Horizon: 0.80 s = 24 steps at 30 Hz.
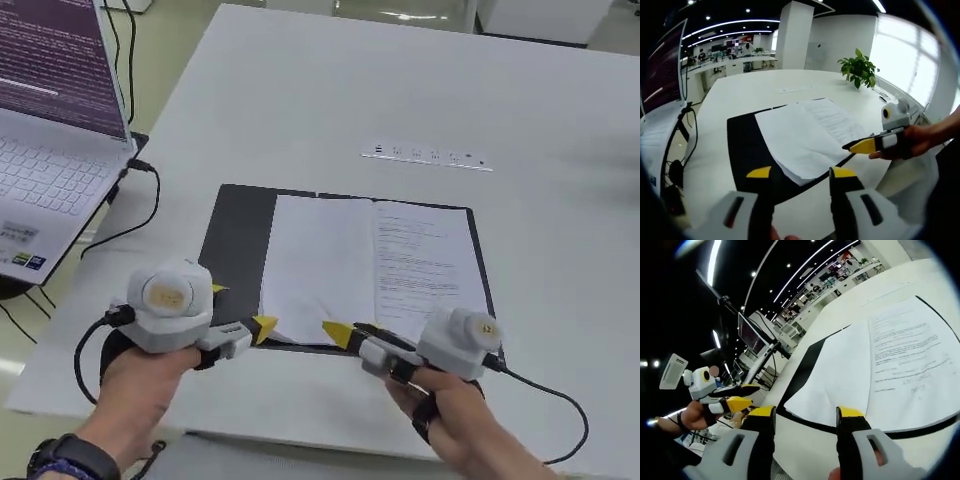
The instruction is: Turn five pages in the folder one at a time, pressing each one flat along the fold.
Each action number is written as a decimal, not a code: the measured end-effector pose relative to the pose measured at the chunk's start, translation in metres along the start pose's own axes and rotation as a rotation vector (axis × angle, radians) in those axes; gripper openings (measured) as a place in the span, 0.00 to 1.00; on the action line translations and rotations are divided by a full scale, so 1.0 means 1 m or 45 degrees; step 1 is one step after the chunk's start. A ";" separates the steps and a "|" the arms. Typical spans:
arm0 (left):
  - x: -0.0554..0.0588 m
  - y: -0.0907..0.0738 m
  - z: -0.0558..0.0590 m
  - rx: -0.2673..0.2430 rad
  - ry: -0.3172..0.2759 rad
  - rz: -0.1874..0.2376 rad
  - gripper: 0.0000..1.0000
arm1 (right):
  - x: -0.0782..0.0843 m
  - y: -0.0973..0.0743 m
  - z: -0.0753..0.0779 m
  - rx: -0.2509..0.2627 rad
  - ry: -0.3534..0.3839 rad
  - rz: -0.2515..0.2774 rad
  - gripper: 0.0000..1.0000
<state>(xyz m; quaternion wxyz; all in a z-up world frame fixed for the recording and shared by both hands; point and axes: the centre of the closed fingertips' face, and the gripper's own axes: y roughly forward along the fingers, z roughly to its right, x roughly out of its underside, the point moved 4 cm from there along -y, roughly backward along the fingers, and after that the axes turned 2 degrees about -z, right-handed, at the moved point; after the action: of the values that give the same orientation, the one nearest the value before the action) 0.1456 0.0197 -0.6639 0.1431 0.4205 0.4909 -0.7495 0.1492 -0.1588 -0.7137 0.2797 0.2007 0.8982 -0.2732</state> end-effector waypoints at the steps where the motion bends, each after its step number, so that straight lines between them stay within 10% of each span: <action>1: 0.000 0.003 0.001 0.022 0.018 -0.011 0.40 | -0.002 -0.004 0.001 0.008 0.001 0.009 0.47; 8: 0.005 0.020 0.002 0.081 0.119 -0.095 0.24 | -0.009 -0.026 0.011 0.062 0.025 0.075 0.46; 24: 0.013 0.069 0.003 0.112 0.079 -0.185 0.13 | -0.006 -0.054 0.041 0.160 0.020 0.056 0.42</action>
<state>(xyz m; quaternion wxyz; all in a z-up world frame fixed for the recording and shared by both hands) 0.1794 -0.0131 -0.7157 0.0545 0.4128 0.4910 -0.7652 0.1422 -0.2265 -0.7176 0.2654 0.2396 0.8769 -0.3212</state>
